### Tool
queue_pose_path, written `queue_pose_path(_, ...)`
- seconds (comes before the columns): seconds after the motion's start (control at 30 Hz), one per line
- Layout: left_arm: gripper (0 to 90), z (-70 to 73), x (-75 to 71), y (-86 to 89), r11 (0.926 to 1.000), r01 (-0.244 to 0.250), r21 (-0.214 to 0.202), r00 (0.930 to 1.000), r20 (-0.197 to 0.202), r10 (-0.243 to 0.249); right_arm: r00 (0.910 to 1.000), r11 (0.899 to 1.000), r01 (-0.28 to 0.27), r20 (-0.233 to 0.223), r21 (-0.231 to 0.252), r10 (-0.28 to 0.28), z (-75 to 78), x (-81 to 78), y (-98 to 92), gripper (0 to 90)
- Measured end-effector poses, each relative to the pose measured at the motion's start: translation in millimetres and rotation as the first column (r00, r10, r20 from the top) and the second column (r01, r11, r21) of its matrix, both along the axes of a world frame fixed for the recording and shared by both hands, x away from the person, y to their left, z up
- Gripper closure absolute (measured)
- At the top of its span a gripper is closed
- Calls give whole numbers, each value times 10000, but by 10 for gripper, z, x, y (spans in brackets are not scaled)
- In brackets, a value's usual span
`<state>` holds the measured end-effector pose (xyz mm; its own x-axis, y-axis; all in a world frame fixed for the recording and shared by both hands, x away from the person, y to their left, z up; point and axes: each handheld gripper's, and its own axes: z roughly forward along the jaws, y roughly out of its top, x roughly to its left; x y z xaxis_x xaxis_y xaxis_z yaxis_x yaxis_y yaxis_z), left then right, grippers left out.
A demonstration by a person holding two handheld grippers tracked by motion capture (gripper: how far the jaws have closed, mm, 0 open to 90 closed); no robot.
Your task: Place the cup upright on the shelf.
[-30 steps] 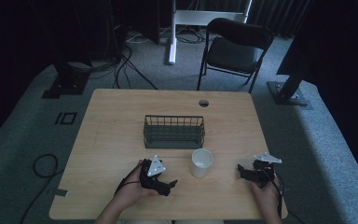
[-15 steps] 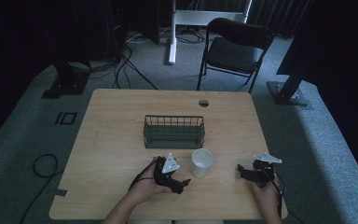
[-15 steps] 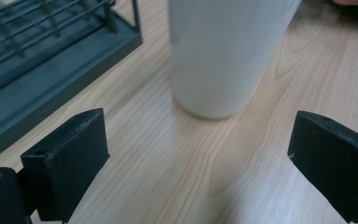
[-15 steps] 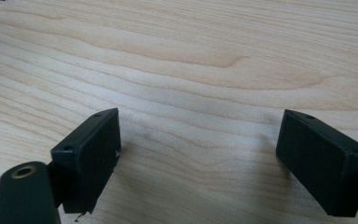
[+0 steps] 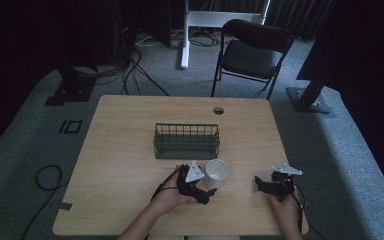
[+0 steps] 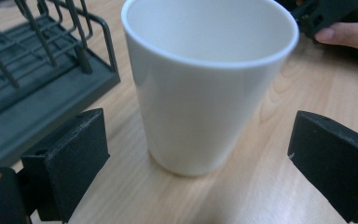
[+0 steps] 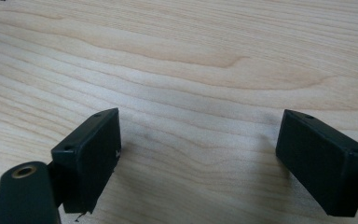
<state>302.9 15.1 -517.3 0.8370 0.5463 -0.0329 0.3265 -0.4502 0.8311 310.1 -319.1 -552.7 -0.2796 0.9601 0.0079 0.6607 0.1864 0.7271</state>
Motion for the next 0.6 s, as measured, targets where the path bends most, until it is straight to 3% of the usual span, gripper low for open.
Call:
queue_pose_path(0.4,51,-50,138,-230,9998,-33,-206,9998,204,37,10000,10000,2,-6,9,-2,1,-1,1,136)
queue_pose_path(0.6,82,-72,169,-298,9960,-341,-826,9988,327,369,10000,10000,-6,1,-4,6,1,-1,0,137)
